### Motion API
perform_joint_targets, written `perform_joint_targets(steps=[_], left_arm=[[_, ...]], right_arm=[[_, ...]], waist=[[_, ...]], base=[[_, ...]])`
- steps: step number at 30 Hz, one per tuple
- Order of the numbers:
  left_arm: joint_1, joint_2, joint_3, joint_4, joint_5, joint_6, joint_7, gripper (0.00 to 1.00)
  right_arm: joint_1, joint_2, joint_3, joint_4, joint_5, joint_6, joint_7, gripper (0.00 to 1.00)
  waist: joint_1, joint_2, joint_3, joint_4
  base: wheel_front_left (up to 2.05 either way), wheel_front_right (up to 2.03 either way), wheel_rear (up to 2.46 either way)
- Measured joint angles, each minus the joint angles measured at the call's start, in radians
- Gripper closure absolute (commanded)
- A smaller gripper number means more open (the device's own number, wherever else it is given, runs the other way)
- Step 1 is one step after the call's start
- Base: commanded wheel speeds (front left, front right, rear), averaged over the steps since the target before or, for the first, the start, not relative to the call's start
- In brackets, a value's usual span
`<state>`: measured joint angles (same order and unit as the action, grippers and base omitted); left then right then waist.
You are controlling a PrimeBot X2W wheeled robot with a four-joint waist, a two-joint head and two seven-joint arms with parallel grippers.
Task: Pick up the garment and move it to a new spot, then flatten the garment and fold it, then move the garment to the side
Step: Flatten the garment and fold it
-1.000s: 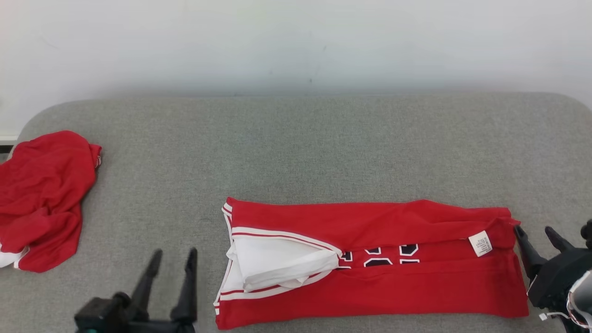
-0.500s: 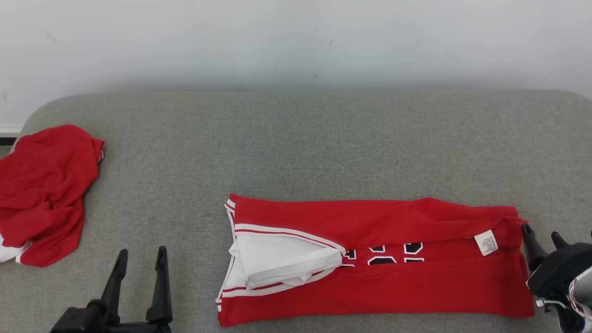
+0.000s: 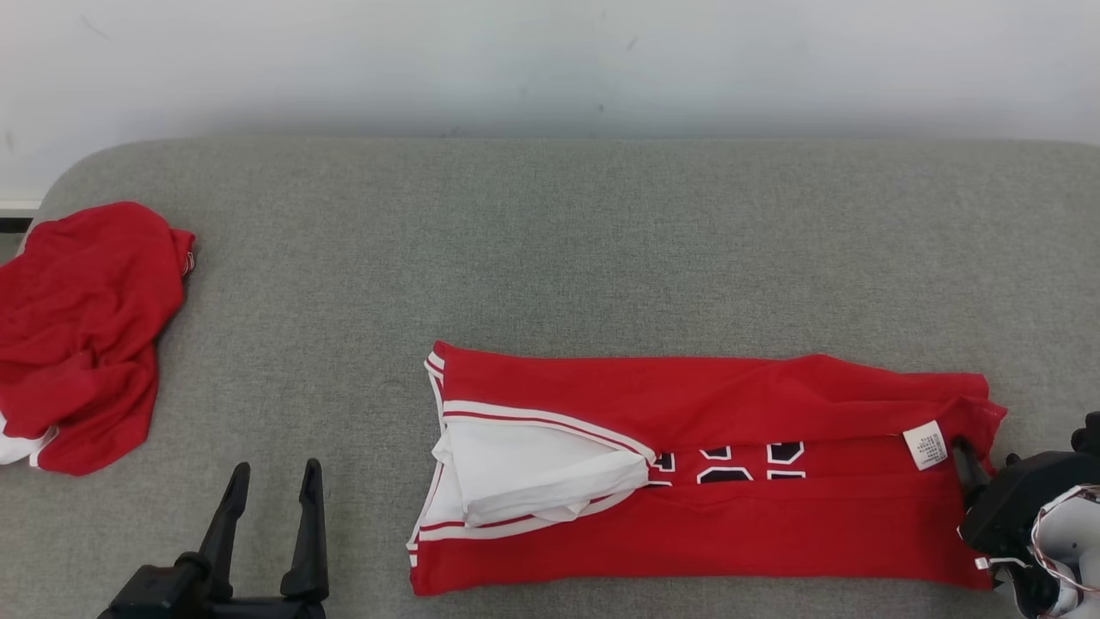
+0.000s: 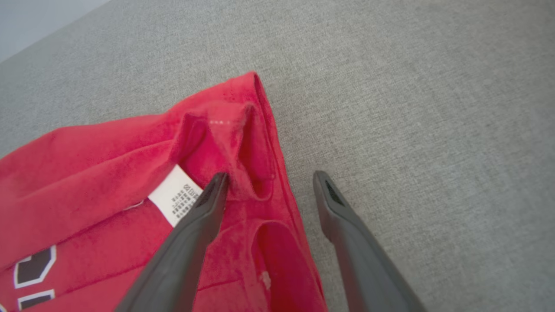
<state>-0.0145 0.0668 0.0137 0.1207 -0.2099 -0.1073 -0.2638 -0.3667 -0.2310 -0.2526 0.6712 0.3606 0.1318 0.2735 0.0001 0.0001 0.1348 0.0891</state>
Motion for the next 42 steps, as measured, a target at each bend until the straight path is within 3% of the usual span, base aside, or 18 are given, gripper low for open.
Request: perform_joint_targets(steps=[13, 21, 22, 23, 24, 25, 35, 42], left_arm=[[-0.025, -0.005, 0.021, 0.022, 0.035, -0.014, 0.0, 0.0], [-0.06, -0.005, 0.029, 0.034, 0.046, -0.016, 0.0, 0.0], [-0.063, -0.006, 0.03, 0.034, 0.046, -0.016, 0.0, 0.0], [-0.063, -0.006, 0.031, 0.034, 0.046, -0.016, 0.0, 0.0], [-0.064, -0.006, 0.033, 0.035, 0.046, -0.017, 0.0, 0.0], [-0.064, -0.006, 0.035, 0.035, 0.046, -0.017, 0.0, 0.0], [-0.069, -0.009, 0.044, 0.05, 0.045, -0.021, 0.0, 0.0], [-0.068, -0.011, 0.046, 0.057, 0.042, -0.022, 0.0, 0.0]], right_arm=[[-0.041, 0.023, -0.018, 0.067, -0.057, 0.0, 0.006, 0.0], [-0.067, 0.019, 0.021, 0.095, -0.084, -0.005, 0.049, 0.02], [-0.071, 0.015, 0.032, 0.098, -0.084, -0.006, 0.057, 0.5], [-0.074, 0.012, 0.039, 0.099, -0.084, -0.007, 0.062, 0.59], [-0.076, 0.011, 0.045, 0.101, -0.084, -0.007, 0.062, 0.9], [-0.079, 0.01, 0.054, 0.101, -0.085, -0.007, 0.065, 1.0], [-0.084, -0.006, 0.075, 0.105, -0.1, 0.003, 0.051, 1.0], [-0.058, -0.066, -0.018, 0.093, -0.129, 0.005, 0.019, 1.0]], waist=[[-0.0001, 0.0, 0.016, -0.003], [-0.0002, -0.0002, 0.034, -0.001], [-0.0002, -0.0002, 0.036, 0.0], [-0.0002, -0.0002, 0.038, 0.0], [-0.0003, -0.0002, 0.04, 0.0], [-0.0002, -0.0002, 0.042, -0.001], [-0.0001, 0.0, 0.047, -0.006], [0.0, 0.0002, 0.039, -0.015]], base=[[0.0, 0.0, 0.0], [0.0, 0.0, 0.0], [0.0, 0.0, 0.0], [0.0, 0.0, 0.0], [0.0, 0.0, 0.0], [0.0, 0.0, 0.0], [0.0, 0.0, 0.0], [0.0, 0.0, 0.0]])
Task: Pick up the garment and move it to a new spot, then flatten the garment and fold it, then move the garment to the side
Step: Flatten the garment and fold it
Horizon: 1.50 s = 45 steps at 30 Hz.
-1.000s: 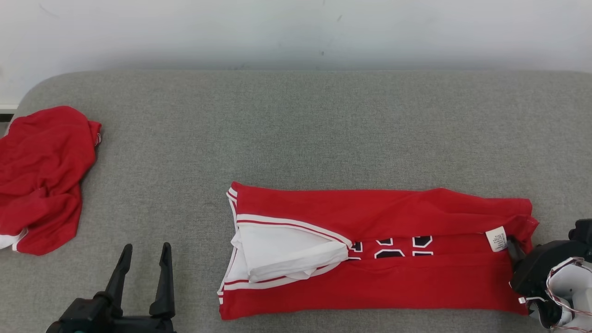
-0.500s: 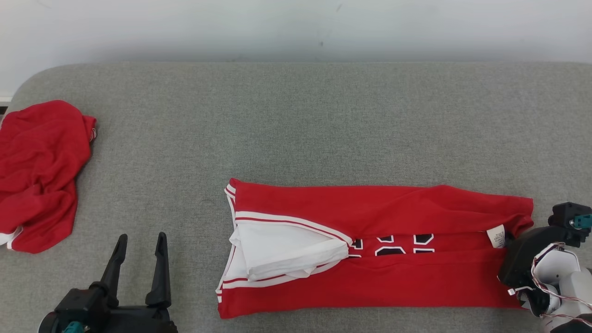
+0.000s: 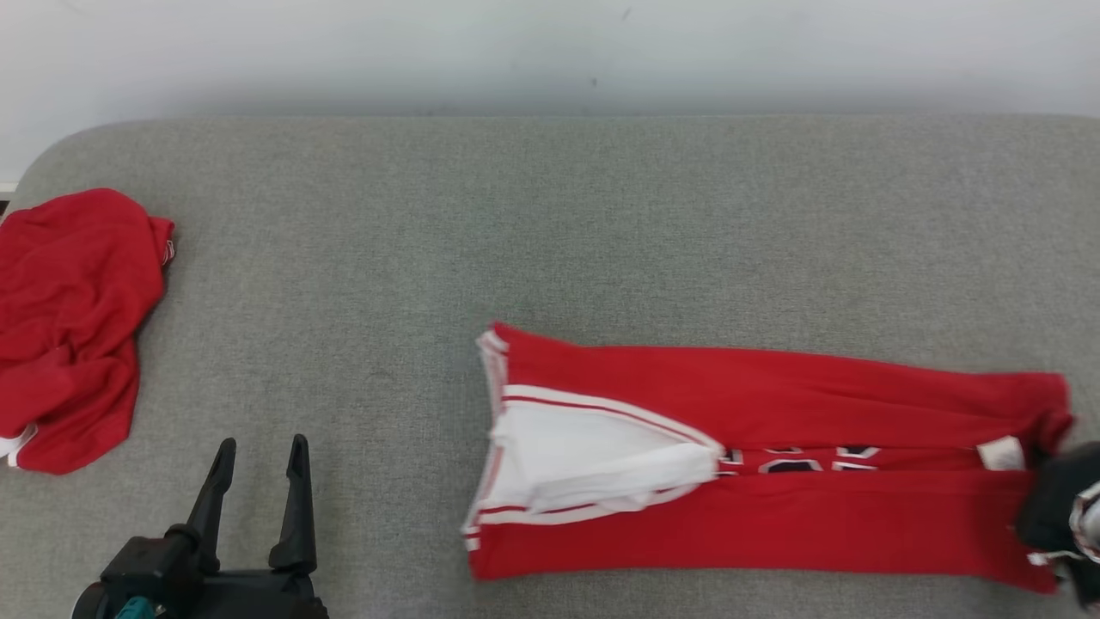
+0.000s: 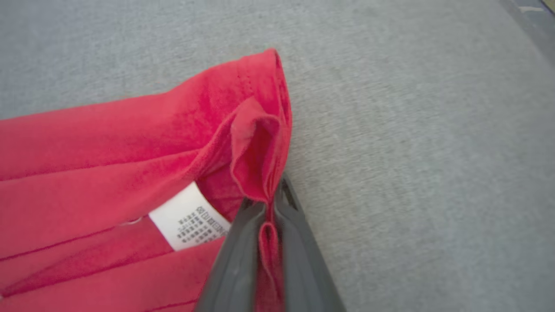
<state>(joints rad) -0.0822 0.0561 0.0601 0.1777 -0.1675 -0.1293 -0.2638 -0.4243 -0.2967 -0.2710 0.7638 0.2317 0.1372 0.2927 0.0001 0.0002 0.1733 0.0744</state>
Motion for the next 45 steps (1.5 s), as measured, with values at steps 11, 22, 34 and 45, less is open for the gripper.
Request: perform_joint_targets(steps=[11, 22, 34, 45], left_arm=[[0.005, -0.003, 0.009, 0.007, -0.002, -0.001, 0.0, 0.0], [0.021, -0.005, -0.005, 0.012, -0.012, 0.003, 0.0, 0.0], [0.033, -0.006, -0.003, 0.02, -0.025, 0.002, 0.0, 0.0], [0.046, -0.006, -0.038, 0.021, -0.045, 0.006, 0.0, 0.0]], right_arm=[[0.019, -0.077, -0.101, -0.137, -0.094, -0.005, 0.018, 1.0], [0.085, 0.121, 0.27, -0.491, 0.101, -0.005, 0.264, 1.0], [0.028, 0.206, 0.589, -0.495, 0.198, -0.005, 0.313, 1.0], [-0.126, 0.244, 0.642, -0.193, 0.211, -0.005, 0.209, 1.0]], waist=[[0.0, 0.0, -0.017, -0.019], [-0.0001, -0.0002, -0.058, -0.027], [0.0, -0.0002, -0.084, -0.003], [0.0, -0.0002, -0.089, 0.038]], base=[[0.0, 0.0, 0.0], [0.0, 0.0, 0.0], [0.0, 0.0, 0.0], [0.0, 0.0, 0.0]])
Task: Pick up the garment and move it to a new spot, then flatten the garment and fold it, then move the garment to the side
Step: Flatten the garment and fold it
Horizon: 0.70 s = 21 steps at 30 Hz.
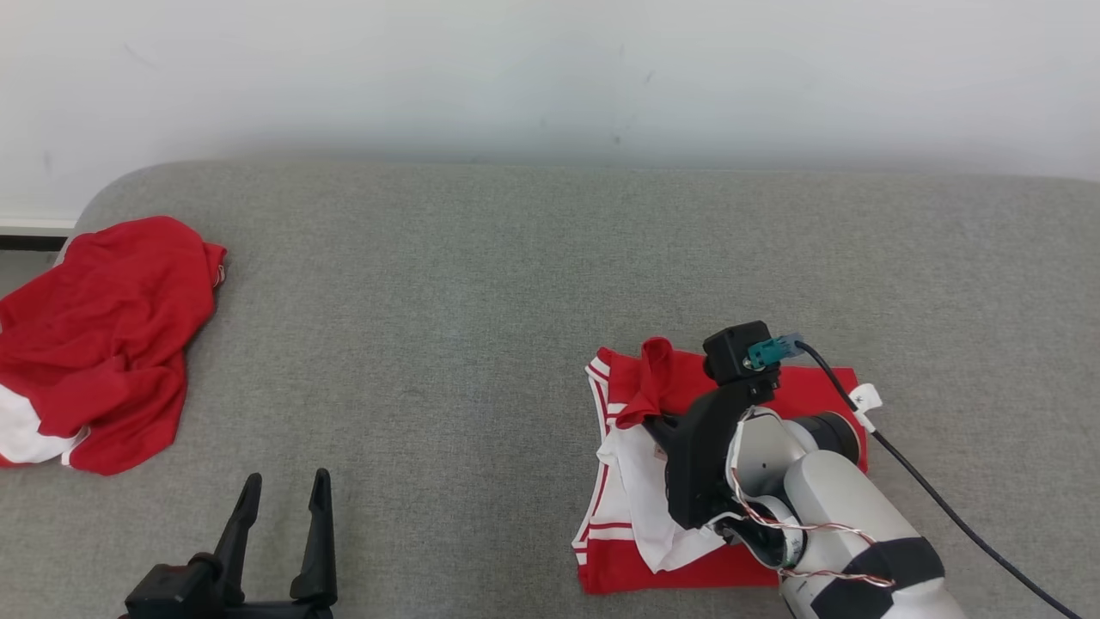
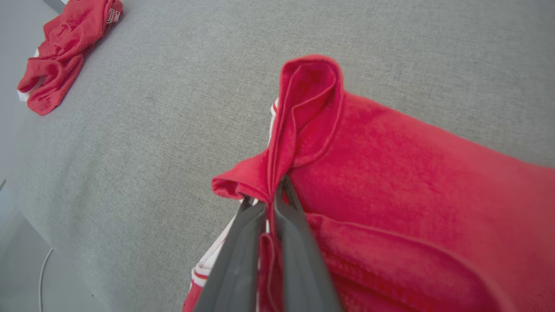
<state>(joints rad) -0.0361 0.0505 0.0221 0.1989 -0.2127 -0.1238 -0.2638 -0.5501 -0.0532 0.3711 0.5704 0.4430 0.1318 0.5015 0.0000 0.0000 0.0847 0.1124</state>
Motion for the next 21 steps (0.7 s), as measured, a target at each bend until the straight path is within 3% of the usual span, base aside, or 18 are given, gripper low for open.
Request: perform_joint_targets(steps=[3, 4, 5, 9, 14, 17, 21], left_arm=[[0.0, 0.0, -0.005, 0.001, 0.0, 0.0, 0.0, 0.0], [0.0, 0.0, -0.007, 0.002, 0.0, 0.001, 0.0, 0.0], [0.0, 0.0, -0.007, 0.002, 0.0, 0.001, 0.0, 0.0], [-0.002, 0.0, -0.009, 0.007, -0.002, 0.003, 0.0, 0.0], [-0.002, 0.0, -0.002, 0.008, -0.002, 0.009, 0.0, 0.0], [-0.002, 0.0, 0.002, 0.006, -0.004, 0.011, 0.0, 0.0], [-0.001, 0.0, 0.002, 0.004, -0.009, 0.014, 0.0, 0.0]], right_arm=[[-0.029, 0.001, 0.047, 0.046, 0.041, 0.0, -0.027, 1.0], [-0.034, 0.001, 0.061, 0.058, 0.063, 0.0, -0.031, 0.13], [-0.034, 0.001, 0.061, 0.058, 0.063, 0.0, -0.031, 0.0], [-0.052, 0.002, 0.096, 0.068, 0.144, 0.0, -0.08, 0.0], [-0.092, 0.003, 0.073, -0.006, 0.257, 0.0, -0.179, 0.0], [-0.112, -0.008, 0.033, -0.037, 0.215, 0.0, -0.221, 0.0], [-0.085, -0.095, -0.026, -0.067, 0.101, 0.0, -0.238, 0.0]], waist=[[0.0, 0.0, 0.002, 0.008], [0.0, 0.0, 0.002, 0.01], [0.0, 0.0, 0.002, 0.01], [0.0, 0.0, 0.0, 0.013], [0.0, -0.0001, -0.004, 0.003], [0.0, 0.0, -0.004, -0.008], [0.0, 0.0, -0.007, -0.021]], base=[[0.0, 0.0, 0.0], [0.0, 0.0, 0.0], [0.0, 0.0, 0.0], [0.0, 0.0, 0.0], [0.0, 0.0, 0.0], [0.0, 0.0, 0.0], [0.0, 0.0, 0.0]])
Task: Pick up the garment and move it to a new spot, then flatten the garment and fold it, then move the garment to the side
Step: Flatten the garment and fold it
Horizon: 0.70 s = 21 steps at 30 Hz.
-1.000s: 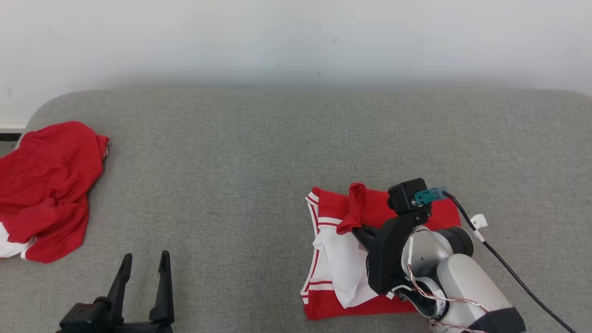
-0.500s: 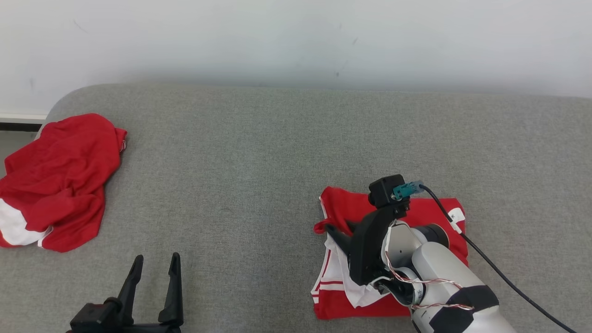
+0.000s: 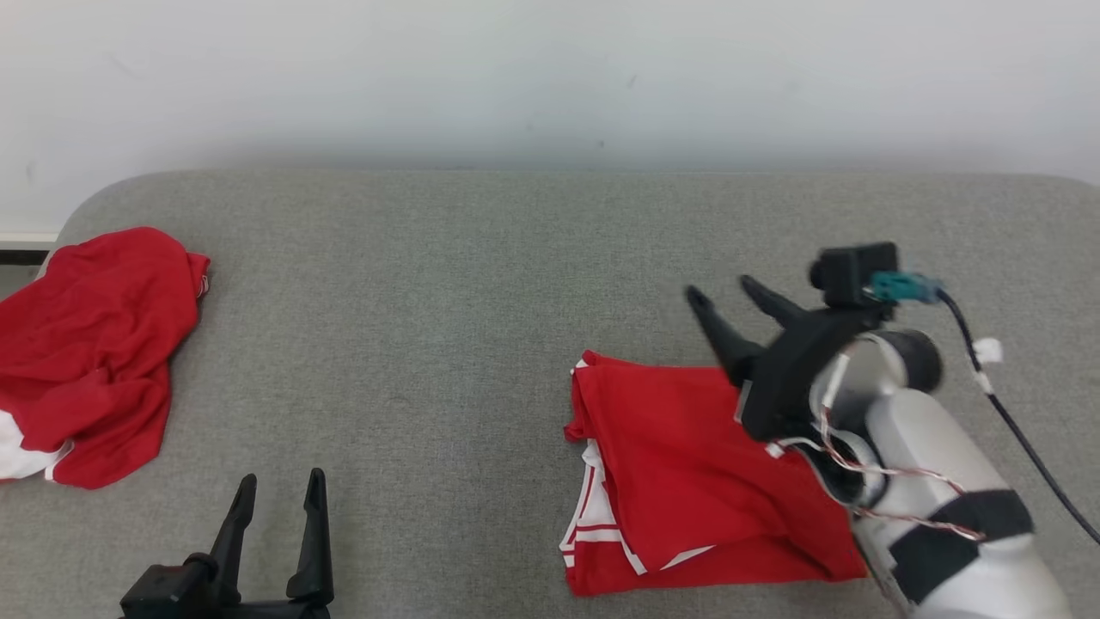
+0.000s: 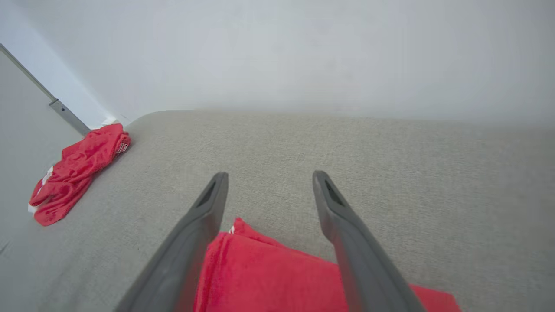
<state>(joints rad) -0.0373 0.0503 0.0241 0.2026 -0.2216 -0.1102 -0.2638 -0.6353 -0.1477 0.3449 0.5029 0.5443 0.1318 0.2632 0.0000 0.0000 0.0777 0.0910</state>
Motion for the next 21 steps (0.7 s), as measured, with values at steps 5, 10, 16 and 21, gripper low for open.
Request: perform_joint_targets(steps=[5, 10, 16, 21], left_arm=[[0.002, 0.0, -0.004, -0.002, -0.003, 0.001, 0.0, 0.0], [0.002, 0.0, -0.007, -0.004, -0.005, 0.001, 0.0, 0.0], [0.001, 0.0, 0.001, -0.008, -0.006, 0.0, 0.0, 0.0], [0.001, 0.0, 0.007, -0.009, -0.009, 0.0, 0.0, 0.0]], right_arm=[[0.125, -0.067, -0.061, -0.046, -0.118, 0.0, -0.01, 0.0], [0.27, -0.093, -0.005, -0.192, -0.152, 0.0, -0.041, 0.0], [0.424, -0.122, 0.092, -0.374, -0.222, 0.0, -0.081, 0.0], [0.499, -0.123, 0.171, -0.452, -0.295, 0.0, -0.117, 0.0]], waist=[[0.0, 0.0, -0.006, -0.012], [0.0, 0.0, -0.004, -0.013], [-0.0001, 0.0, 0.005, -0.014], [-0.0002, 0.0, 0.016, -0.013]], base=[[0.0, 0.0, 0.0], [0.0, 0.0, 0.0], [0.0, 0.0, 0.0], [0.0, 0.0, 0.0]])
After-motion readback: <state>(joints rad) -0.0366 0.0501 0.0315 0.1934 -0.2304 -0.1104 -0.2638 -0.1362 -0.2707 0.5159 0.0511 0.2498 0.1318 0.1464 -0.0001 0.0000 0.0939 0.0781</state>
